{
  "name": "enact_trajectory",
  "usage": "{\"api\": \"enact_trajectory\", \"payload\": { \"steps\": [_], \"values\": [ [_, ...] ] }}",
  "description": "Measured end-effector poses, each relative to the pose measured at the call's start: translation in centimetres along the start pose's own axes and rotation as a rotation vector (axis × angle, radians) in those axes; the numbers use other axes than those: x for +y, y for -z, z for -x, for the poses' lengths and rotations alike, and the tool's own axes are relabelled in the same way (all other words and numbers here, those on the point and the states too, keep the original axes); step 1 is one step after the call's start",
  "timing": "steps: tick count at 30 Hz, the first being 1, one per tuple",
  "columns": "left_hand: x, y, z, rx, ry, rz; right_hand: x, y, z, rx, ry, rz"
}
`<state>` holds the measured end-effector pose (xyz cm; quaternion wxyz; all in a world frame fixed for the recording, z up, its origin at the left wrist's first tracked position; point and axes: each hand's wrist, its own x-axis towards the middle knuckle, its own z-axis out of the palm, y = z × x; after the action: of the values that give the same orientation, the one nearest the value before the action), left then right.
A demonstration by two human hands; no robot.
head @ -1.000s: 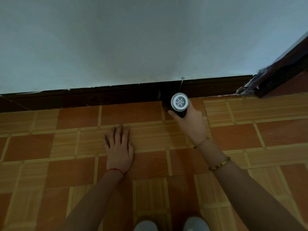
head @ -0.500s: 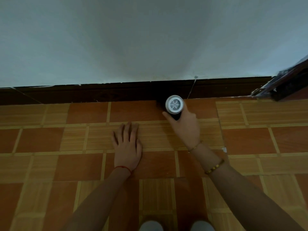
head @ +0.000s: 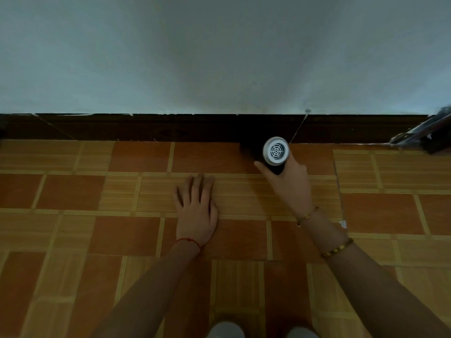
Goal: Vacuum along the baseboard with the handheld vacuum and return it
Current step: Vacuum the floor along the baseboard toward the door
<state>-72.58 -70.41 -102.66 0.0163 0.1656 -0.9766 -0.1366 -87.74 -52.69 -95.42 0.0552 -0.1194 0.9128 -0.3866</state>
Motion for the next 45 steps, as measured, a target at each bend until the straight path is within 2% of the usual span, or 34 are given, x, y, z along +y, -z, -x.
{"api": "enact_trajectory", "payload": {
  "steps": [3, 10, 17, 20, 30, 35, 37, 40, 42, 45],
  "values": [
    [0.1, 0.0, 0.0, -0.001, 0.004, 0.011, -0.3, -0.1, -0.1, -0.014, 0.002, 0.019],
    [0.0, 0.0, 0.0, 0.005, 0.000, 0.015, -4.0, -3.6, -1.5, -0.108, 0.181, 0.052],
    [-0.2, -0.1, 0.0, 0.006, -0.010, 0.012, -5.6, -5.2, -2.5, -0.198, 0.203, 0.060],
    [-0.1, -0.1, 0.0, 0.006, -0.007, 0.013, -4.1, -3.8, -2.1, -0.166, 0.155, 0.005],
    [-0.1, -0.1, 0.1, 0.009, 0.000, -0.003, 4.1, 5.2, -0.5, 0.054, -0.098, 0.039],
    [0.1, -0.3, 0.1, 0.015, 0.014, -0.001, 4.6, 5.9, 0.3, 0.175, -0.146, 0.069],
    [0.1, -0.3, 0.1, 0.017, 0.020, 0.005, 3.9, 5.2, 0.5, 0.144, -0.118, 0.074],
    [0.4, -0.3, 0.0, 0.028, 0.021, 0.019, 2.7, 4.6, 0.5, 0.012, -0.052, 0.095],
    [0.9, -0.2, 0.0, 0.053, 0.044, 0.042, 3.1, 4.8, 0.1, 0.026, -0.071, 0.080],
    [2.4, -0.3, -0.1, 0.078, 0.042, 0.070, 4.8, 6.7, -0.1, 0.141, -0.173, 0.059]
  ]
}}
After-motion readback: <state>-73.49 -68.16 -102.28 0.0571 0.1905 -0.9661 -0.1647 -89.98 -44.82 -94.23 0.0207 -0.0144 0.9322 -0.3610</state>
